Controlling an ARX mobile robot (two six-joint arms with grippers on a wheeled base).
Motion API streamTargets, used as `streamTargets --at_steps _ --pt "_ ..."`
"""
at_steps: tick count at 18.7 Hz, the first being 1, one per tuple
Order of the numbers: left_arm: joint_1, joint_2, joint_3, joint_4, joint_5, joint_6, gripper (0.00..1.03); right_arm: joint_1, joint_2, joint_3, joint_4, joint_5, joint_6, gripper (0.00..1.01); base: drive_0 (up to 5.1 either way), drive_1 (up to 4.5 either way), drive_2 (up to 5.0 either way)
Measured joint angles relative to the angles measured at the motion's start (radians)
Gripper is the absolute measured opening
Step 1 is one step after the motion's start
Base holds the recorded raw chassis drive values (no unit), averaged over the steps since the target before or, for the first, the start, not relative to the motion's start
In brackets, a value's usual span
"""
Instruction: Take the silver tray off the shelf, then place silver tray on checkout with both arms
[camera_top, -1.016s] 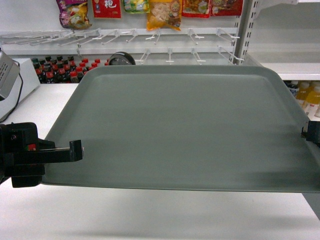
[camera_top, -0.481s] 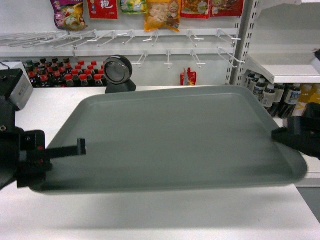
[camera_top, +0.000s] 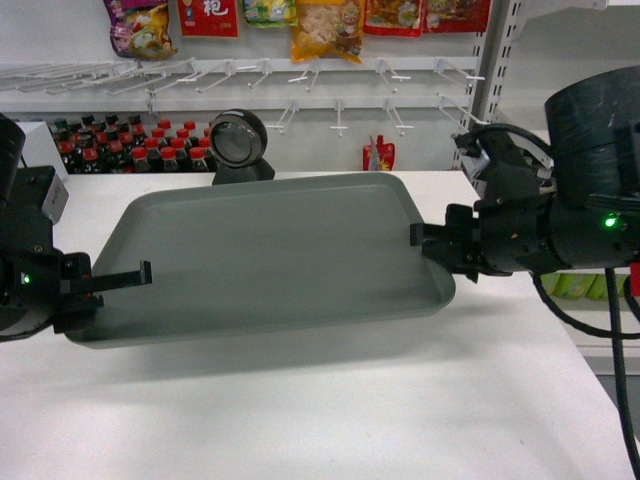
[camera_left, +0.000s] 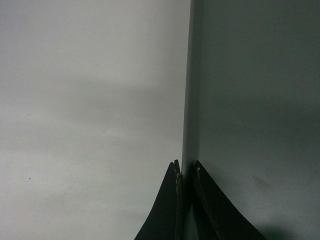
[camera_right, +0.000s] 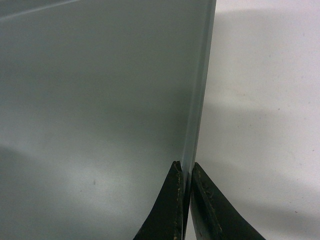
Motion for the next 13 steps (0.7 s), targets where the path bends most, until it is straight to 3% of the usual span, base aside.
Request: streamTargets --at_steps 4,7,9,11,13 --pt "0.029 0.058 -0.005 0.071 0.035 0.082 0.03 0.035 0.071 0.004 0.009 0.125 0.006 0.03 0.0 0.0 0.0" --pt "0.028 0.086 -0.008 0.067 0.058 0.119 0.03 0.057 0.071 -0.037 0.01 0.208 0.005 0.03 0.0 0.0 0.0" --pt "0.02 0.116 -0.008 0.064 0.064 0.122 0.03 0.061 0.071 -0.059 0.011 0.242 -0.038 0.21 0.0 0.0 0.0" --pt "0.019 0.129 -0.007 0.052 0.077 0.12 0.03 0.066 0.071 -0.063 0.01 0.273 -0.05 0.41 0.0 0.0 0.0" --pt "0.018 0.13 0.001 0.035 0.068 0.134 0.19 0.062 0.053 -0.084 0.036 0.285 -0.05 0.61 0.0 0.0 0.0"
